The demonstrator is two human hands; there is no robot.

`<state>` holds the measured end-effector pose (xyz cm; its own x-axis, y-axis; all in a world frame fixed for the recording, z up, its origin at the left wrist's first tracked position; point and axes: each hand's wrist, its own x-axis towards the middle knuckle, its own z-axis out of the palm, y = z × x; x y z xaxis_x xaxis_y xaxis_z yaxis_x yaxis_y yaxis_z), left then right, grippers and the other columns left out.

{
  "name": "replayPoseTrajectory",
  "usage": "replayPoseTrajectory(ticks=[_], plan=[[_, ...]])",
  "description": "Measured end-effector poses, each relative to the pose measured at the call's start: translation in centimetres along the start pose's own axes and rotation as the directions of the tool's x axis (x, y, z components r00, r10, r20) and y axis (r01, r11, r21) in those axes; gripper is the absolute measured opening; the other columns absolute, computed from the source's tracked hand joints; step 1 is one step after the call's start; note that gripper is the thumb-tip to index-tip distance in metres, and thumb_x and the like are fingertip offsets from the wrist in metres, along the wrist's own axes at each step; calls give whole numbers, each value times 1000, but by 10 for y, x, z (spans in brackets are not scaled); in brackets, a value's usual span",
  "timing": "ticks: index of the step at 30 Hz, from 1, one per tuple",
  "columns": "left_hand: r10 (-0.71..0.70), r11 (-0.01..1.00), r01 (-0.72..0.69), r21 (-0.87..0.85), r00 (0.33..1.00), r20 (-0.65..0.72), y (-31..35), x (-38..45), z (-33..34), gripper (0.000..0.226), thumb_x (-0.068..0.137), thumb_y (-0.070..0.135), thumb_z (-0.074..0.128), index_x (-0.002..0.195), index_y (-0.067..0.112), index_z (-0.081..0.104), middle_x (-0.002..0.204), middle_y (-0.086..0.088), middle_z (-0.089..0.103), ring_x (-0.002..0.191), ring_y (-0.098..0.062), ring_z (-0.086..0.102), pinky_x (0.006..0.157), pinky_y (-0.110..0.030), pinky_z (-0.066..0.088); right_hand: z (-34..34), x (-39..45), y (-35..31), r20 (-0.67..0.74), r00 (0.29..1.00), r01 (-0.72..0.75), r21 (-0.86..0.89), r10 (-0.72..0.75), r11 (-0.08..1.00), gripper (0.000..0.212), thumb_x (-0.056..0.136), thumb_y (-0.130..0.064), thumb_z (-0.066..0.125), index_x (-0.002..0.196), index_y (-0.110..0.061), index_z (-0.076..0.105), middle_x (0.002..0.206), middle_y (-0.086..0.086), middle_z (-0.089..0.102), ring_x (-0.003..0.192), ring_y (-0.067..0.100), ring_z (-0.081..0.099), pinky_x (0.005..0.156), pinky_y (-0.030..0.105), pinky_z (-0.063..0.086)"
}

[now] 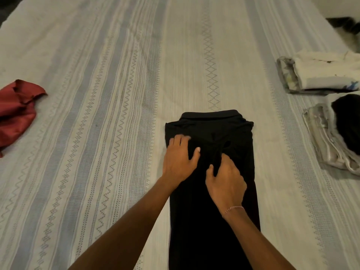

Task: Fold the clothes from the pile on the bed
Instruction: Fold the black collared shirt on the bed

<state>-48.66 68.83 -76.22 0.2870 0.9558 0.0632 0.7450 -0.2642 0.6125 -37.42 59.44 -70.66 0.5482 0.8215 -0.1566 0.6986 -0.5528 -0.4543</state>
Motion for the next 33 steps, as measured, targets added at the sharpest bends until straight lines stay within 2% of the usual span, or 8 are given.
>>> replayPoseTrajectory(ticks=[2, 4, 9, 13, 16, 19, 23, 33], plan=[[-296, 781, 393, -485, 917, 266, 19, -2, -15, 43, 95, 56, 58, 101, 16, 70, 99, -1, 71, 93, -14, 67, 86, -34, 55, 8, -9, -17, 9, 996, 88, -46, -87, 995, 51, 101, -39, 53, 146, -19, 43, 126, 1, 59, 99, 21, 67, 77, 38, 56], [-410, 433, 694, -576, 720, 560, 25, 1, -26, 42, 93, 59, 60, 90, 19, 71, 92, 2, 75, 87, -8, 70, 81, -27, 56, 23, -18, -29, 78, 973, 225, -87, -218, 970, 58, 102, -43, 47, 152, -16, 38, 123, 3, 56, 97, 19, 63, 76, 37, 56], [-493, 359, 665, -655, 731, 472, 9, -3, -30, 34, 105, 34, 49, 93, 10, 70, 90, -6, 74, 83, -13, 70, 73, -26, 56, 47, -28, -23, -26, 920, 385, -119, -390, 915, 40, 100, -26, 55, 137, -14, 57, 123, 8, 61, 103, 21, 61, 81, 33, 52], [-482, 571, 496, -654, 848, 221, 2, -14, -20, 34, 105, 31, 50, 80, 14, 66, 75, 0, 69, 72, -11, 64, 69, -29, 55, 67, -9, -15, 47, 892, 453, -90, -450, 887, 61, 103, -25, 48, 158, -13, 25, 164, 18, 20, 153, 33, 20, 122, 45, 26], [-467, 809, 400, -430, 882, -58, 4, -23, -12, 34, 104, 32, 52, 75, 20, 64, 65, 6, 62, 59, -6, 54, 60, -27, 44, 81, 9, -4, 206, 856, 507, -163, -473, 846, 66, 107, -41, 29, 162, -20, 1, 168, 14, -7, 155, 27, -9, 127, 48, 6], [-453, 887, 423, -182, 875, -170, 6, -28, -12, 24, 103, 35, 53, 106, 21, 72, 87, 2, 71, 76, -13, 64, 67, -27, 47, 89, 17, 9, 238, 858, 507, -246, -456, 826, 67, 105, -52, 16, 162, -20, -2, 168, 15, -9, 155, 26, -12, 127, 44, -1], [-377, 916, 394, 78, 910, -174, -4, -41, -15, 24, 99, 32, 58, 119, 18, 58, 108, 0, 64, 95, -19, 62, 75, -36, 51, 92, 19, 8, 233, 857, 511, -282, -459, 812, 69, 104, -53, 12, 162, -19, 0, 168, 16, -6, 156, 28, -8, 127, 44, 0], [-391, 917, 385, 107, 920, 37, -19, -102, -30, 34, 95, 43, 64, 109, 13, 53, 91, -3, 64, 80, -21, 65, 70, -36, 55, 66, -61, 46, 330, 818, 567, -329, -471, 755, 65, 106, -53, 17, 161, -25, -3, 167, 12, -8, 155, 30, -8, 124, 48, -2]])
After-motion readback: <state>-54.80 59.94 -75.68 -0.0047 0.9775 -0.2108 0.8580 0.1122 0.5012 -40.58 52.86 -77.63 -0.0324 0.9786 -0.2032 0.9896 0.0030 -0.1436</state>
